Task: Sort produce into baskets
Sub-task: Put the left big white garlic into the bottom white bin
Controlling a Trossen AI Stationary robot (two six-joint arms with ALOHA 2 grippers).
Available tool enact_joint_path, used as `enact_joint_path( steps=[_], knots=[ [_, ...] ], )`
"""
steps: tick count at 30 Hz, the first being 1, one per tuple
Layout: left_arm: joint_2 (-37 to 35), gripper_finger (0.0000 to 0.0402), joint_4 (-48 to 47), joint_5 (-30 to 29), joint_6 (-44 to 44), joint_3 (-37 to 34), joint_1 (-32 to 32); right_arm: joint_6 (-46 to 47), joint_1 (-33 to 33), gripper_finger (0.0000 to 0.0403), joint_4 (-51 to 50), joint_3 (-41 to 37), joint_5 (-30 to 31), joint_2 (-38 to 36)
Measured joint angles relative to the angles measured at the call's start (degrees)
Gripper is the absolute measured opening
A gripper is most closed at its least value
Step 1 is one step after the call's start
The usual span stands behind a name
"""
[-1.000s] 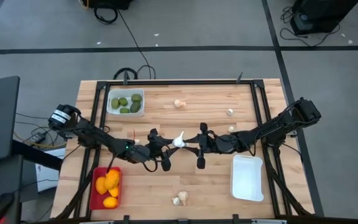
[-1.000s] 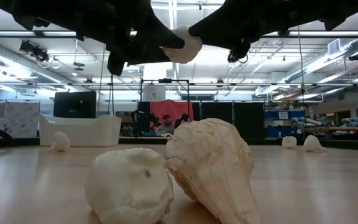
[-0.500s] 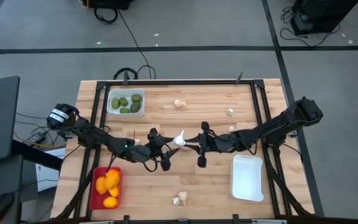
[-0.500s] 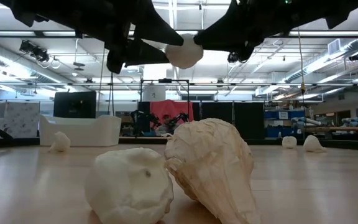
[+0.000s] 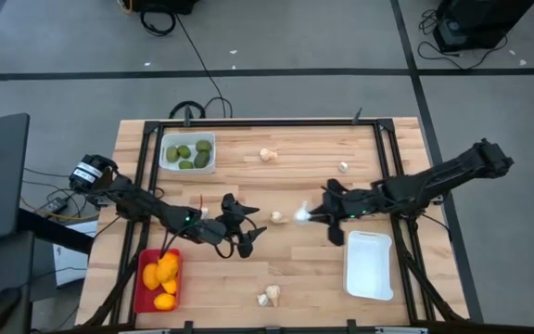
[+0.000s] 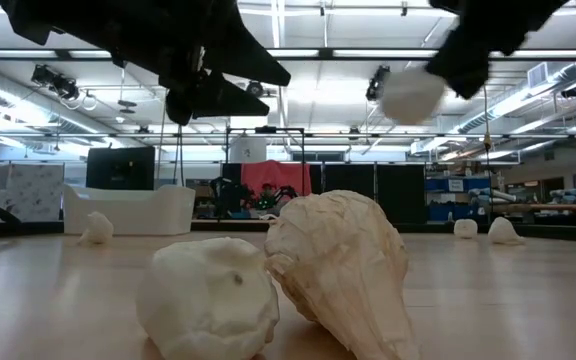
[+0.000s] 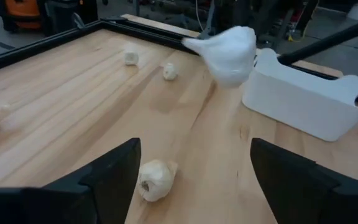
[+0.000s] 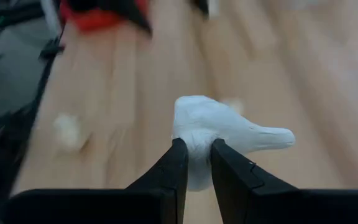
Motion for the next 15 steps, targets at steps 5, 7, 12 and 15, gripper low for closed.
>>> enact_joint_path(
  steps=[5,7,12,15],
  knots=[
    [0.0,0.0304,-0.1,0.0,0.2,0.0,-0.5,5.9,1.4,0.0074,-14.4,0.0,-11.8,-7.9],
    [0.0,0.0303,-0.1,-0.1,0.2,0.0,-0.7,9.2,2.5,0.0074,-18.9,0.0,-15.3,-10.8],
    [-0.1,0.0302,-0.2,-0.3,0.2,-0.1,-0.7,19.1,6.8,0.0075,-28.7,0.0,-21.8,-16.0],
    [-0.1,0.0302,-0.3,-1.3,0.2,-0.1,-0.7,24.0,9.5,0.0075,-34.0,0.1,-21.6,-17.3]
  ],
)
